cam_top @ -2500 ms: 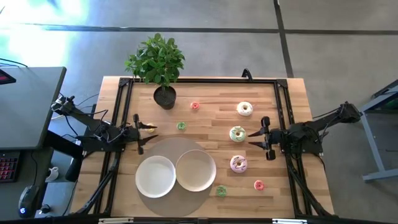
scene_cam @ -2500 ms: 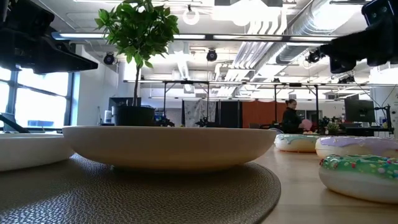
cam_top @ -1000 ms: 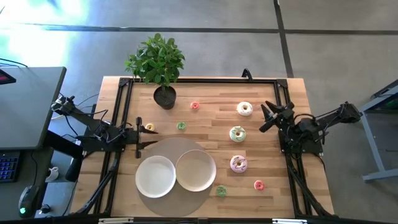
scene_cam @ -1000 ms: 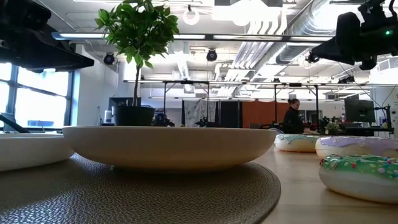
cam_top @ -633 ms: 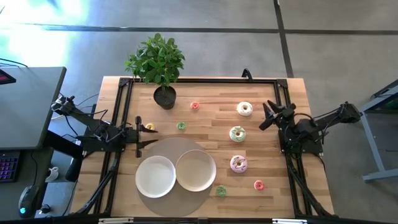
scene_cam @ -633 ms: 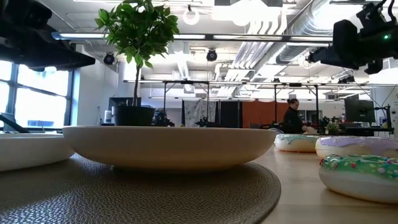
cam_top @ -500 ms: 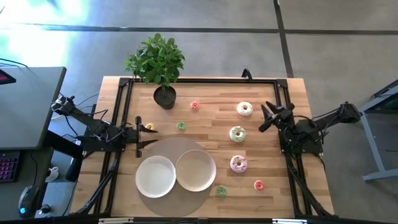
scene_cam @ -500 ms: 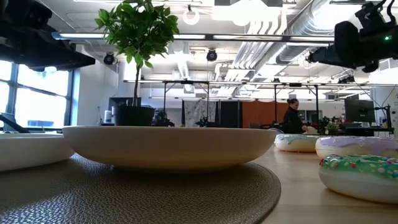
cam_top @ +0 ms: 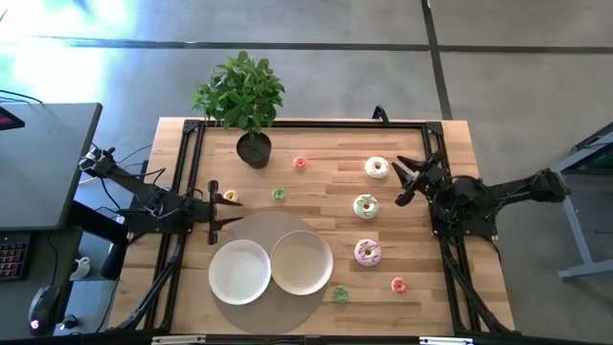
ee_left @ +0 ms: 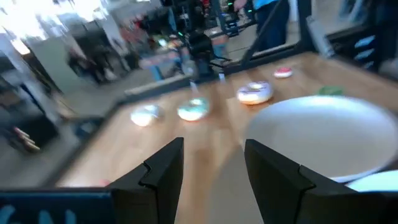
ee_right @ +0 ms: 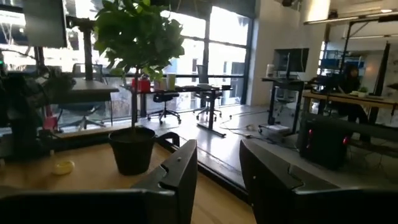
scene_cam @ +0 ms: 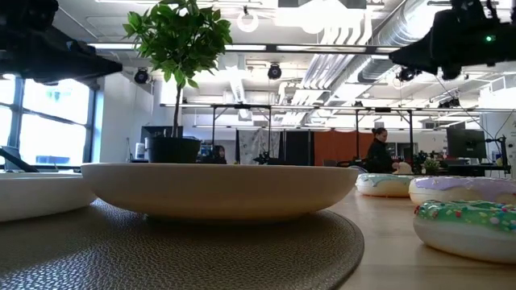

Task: Pick & Place donuts
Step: Put the large white donut on the light brown plate

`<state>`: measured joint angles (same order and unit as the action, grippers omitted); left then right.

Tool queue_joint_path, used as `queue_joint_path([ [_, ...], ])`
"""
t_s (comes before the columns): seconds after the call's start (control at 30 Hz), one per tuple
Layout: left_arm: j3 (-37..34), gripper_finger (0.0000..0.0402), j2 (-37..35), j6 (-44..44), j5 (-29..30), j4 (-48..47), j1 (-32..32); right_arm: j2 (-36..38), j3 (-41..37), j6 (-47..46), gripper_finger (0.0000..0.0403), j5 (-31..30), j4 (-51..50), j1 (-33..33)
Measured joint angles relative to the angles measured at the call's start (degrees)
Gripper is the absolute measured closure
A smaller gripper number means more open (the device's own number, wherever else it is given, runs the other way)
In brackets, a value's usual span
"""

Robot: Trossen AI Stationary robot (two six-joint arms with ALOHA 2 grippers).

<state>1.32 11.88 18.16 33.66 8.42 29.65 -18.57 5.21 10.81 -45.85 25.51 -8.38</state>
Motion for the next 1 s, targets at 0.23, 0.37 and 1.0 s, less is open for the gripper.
queue_joint_path([
  [0.23, 0.02, 0.0234, -0.02, 9.03, 15.01, 22.77, -0.02, -10.32, 10.7, -15.11, 0.0285, 11.25, -28.98, 7.17],
  [0.37, 1.68, 0.0234, 0.04, 9.06, 16.88, 25.74, -0.02, -18.94, 12.32, -24.21, 0.0284, 14.62, -37.28, 11.0],
  [1.0, 2.8, 0.0234, 0.0, 9.06, 16.4, 26.12, -0.02, -47.83, 12.29, -20.92, 0.0283, 31.14, -22.77, 33.01],
])
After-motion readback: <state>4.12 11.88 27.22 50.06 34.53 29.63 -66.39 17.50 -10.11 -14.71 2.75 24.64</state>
